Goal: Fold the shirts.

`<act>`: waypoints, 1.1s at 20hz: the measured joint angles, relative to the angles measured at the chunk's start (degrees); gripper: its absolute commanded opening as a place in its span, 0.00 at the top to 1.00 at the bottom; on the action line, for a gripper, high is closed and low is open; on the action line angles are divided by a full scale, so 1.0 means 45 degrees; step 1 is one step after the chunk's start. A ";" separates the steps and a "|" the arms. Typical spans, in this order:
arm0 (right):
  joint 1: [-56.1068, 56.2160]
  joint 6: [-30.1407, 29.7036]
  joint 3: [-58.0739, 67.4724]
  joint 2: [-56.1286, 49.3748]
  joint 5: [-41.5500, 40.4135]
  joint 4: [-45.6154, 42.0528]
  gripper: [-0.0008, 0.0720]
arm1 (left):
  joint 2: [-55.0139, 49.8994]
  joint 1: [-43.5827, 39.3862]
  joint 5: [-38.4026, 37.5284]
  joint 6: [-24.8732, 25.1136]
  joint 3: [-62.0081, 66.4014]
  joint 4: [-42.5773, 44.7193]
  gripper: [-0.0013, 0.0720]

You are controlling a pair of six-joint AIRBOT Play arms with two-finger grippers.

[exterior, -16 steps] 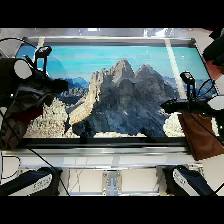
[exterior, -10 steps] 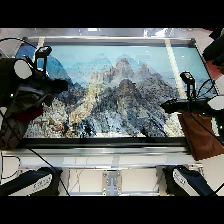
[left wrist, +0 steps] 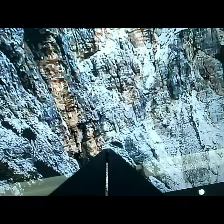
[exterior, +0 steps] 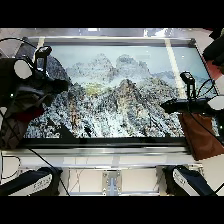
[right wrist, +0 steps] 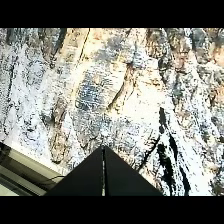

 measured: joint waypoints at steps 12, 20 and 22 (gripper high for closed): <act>0.0005 0.0049 0.0000 0.0000 -0.1098 0.0199 0.96 | -0.0491 0.1593 0.1880 -0.1200 0.0000 0.7261 0.11; 0.0000 0.0476 0.0000 0.0005 -0.1180 0.2691 0.88 | -0.2905 0.4779 0.2351 -0.2827 0.0000 0.6785 0.09; 0.0005 0.0597 0.0000 0.0000 -0.1185 0.3473 0.40 | -0.3415 0.5037 0.2977 -0.3395 0.0000 0.6659 0.09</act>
